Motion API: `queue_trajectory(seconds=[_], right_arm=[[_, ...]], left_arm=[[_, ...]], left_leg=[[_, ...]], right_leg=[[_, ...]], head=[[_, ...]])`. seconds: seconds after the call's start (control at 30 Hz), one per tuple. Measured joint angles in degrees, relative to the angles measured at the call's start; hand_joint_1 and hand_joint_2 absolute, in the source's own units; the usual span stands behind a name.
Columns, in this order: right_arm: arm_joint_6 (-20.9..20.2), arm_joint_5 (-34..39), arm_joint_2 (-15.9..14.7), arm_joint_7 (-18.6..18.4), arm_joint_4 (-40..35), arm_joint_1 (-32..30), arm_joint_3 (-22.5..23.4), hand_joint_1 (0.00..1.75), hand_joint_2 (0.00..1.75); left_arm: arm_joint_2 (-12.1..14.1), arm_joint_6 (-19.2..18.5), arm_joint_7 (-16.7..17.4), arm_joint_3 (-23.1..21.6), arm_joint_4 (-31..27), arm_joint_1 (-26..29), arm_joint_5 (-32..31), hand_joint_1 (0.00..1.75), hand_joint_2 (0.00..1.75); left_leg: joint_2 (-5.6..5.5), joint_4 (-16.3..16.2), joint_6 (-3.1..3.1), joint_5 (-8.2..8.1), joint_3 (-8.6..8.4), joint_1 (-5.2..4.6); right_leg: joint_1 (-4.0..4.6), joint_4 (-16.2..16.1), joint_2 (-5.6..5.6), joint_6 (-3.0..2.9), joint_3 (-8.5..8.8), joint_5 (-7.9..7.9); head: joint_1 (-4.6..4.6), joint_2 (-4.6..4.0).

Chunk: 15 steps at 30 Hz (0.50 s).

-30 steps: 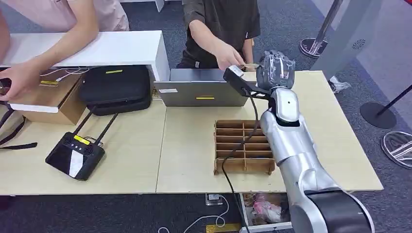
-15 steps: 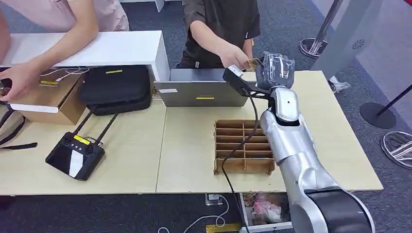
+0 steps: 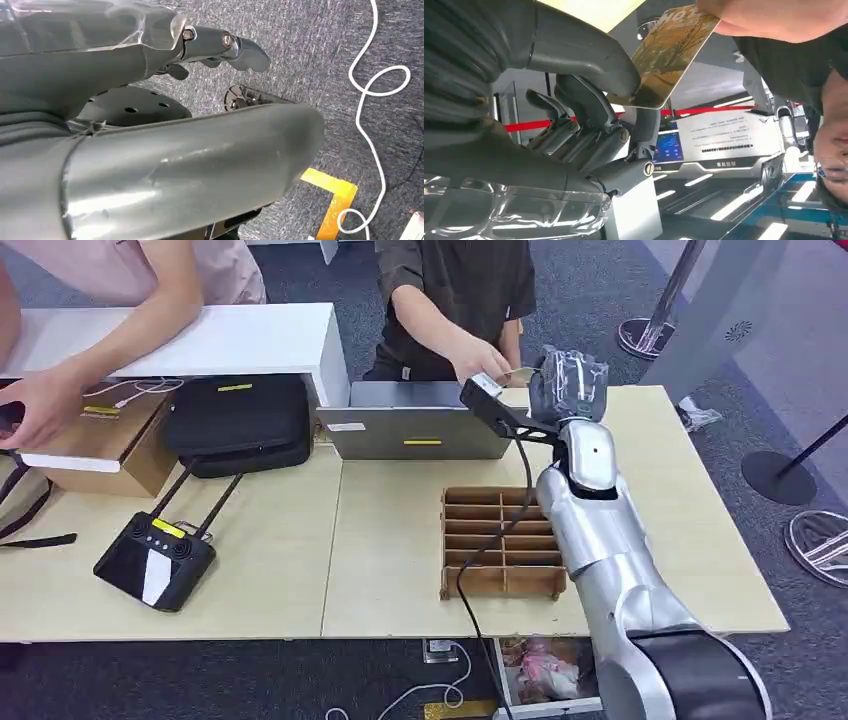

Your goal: Pass the card to the sensor for recognition and then transmit it.

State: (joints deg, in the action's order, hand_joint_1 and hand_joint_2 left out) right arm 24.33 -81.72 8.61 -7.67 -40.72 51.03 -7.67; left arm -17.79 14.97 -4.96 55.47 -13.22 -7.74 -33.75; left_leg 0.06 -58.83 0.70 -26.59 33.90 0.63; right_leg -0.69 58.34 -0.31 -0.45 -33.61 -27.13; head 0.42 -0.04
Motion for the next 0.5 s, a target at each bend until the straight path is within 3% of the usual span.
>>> queue_trajectory(seconds=[0.5], right_arm=[[-1.8,2.4,0.0,0.6,-1.3,-0.1,1.3,1.75,1.75]], left_arm=[[0.0,0.0,0.0,0.0,0.0,0.0,0.7,0.00,0.00]], left_leg=[[0.00,0.0,0.00,0.00,0.00,0.00]], right_leg=[[0.00,0.0,0.00,0.00,0.00,0.00]], head=[[-0.02,0.00]])
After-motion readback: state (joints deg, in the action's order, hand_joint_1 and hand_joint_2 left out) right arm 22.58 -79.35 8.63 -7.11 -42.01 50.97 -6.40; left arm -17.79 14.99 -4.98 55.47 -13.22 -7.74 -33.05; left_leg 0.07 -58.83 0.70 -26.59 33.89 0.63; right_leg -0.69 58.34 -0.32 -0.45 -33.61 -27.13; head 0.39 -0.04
